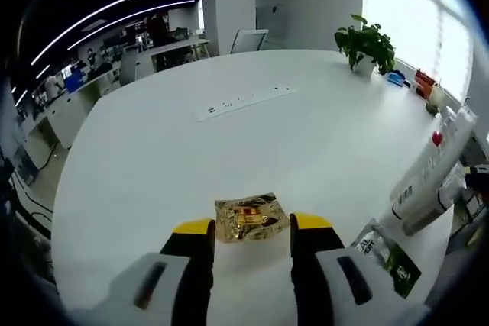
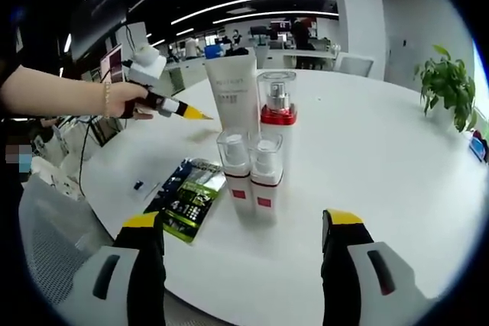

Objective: Arrange the skincare products in the storage area until every visible bottle or jar stands upright without overlapping.

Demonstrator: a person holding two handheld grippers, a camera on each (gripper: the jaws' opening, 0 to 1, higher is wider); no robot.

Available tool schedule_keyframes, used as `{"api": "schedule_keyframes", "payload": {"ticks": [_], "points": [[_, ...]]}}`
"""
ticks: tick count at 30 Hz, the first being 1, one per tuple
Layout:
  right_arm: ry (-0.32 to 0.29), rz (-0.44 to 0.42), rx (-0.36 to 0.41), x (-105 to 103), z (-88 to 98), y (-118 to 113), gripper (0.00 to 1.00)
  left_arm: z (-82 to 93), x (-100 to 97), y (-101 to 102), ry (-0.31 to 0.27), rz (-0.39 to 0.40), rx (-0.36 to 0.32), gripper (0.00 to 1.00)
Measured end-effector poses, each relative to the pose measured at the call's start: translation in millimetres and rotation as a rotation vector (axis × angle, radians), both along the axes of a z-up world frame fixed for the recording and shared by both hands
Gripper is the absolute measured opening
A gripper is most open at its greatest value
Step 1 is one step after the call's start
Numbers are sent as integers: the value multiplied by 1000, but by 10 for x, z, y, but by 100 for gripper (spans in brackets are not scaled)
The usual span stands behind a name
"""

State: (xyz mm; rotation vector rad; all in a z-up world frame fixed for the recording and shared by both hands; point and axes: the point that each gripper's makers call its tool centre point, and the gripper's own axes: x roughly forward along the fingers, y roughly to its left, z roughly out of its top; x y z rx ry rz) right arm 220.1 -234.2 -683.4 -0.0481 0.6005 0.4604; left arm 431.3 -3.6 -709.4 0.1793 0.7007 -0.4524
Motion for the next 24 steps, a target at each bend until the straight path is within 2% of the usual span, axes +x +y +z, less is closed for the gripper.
{"api": "schedule_keyframes", "payload": {"ticks": [4,7,10,17,24], "points": [[-8,-1,7,6,18,0,84,123,-120,-9,-12,-9,-9,37],[-15,0,19,13,46,12,84,131,-174,8,-20,-8,-15,37],[-16,6,30,12,75,33,84,212,-261,22,-32,-10,-28,37],[-40,22,39,-7,206,63,84,401,-402,28,-68,-11,-60,37],[-64,39,61,-44,330,123,83,612,-637,19,-104,-35,-88,37]]}}
